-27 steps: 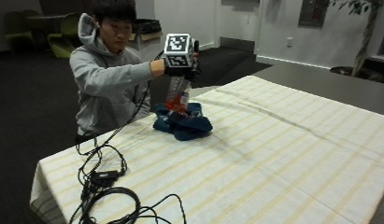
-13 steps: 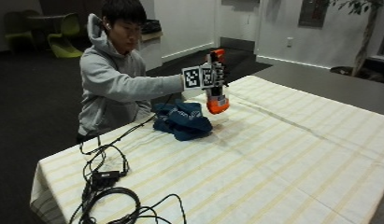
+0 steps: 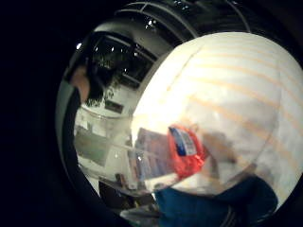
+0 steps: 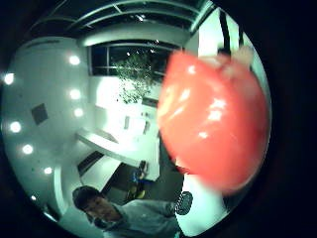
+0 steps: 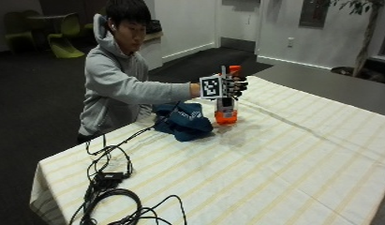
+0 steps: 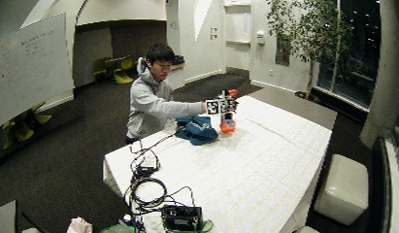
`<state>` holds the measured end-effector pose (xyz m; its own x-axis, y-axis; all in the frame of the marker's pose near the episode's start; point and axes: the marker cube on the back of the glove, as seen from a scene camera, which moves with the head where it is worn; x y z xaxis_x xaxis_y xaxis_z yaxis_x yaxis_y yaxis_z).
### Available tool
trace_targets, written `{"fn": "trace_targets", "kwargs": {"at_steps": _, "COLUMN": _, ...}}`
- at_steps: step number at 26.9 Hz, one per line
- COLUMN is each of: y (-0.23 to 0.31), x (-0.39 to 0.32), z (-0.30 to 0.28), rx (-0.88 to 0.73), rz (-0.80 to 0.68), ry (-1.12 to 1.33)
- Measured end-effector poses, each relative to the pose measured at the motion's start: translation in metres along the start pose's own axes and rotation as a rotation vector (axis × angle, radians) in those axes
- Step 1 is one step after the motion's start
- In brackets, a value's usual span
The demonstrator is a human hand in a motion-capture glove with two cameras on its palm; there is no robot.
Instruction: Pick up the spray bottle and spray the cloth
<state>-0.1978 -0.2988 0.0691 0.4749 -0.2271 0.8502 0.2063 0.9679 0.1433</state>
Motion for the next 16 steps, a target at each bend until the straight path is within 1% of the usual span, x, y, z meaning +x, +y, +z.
{"fn": "trace_targets", "kwargs": {"at_steps": 4, "y": 0.006, "x": 0.006, "z": -0.014, "rx": -0.059, "rz": 0.012, "ry": 0.011}}
{"fn": "trace_targets", "kwargs": {"at_steps": 9, "y": 0.022, "x": 0.007, "z": -0.032, "rx": -0.097, "rz": 0.013, "ry": -0.005}}
{"fn": "trace_targets", "kwargs": {"at_steps": 13, "y": 0.042, "x": 0.003, "z": -0.044, "rx": -0.164, "rz": 0.010, "ry": -0.021}}
{"fn": "trace_targets", "kwargs": {"at_steps": 16, "y": 0.042, "x": 0.007, "z": -0.046, "rx": -0.108, "rz": -0.001, "ry": 0.018}}
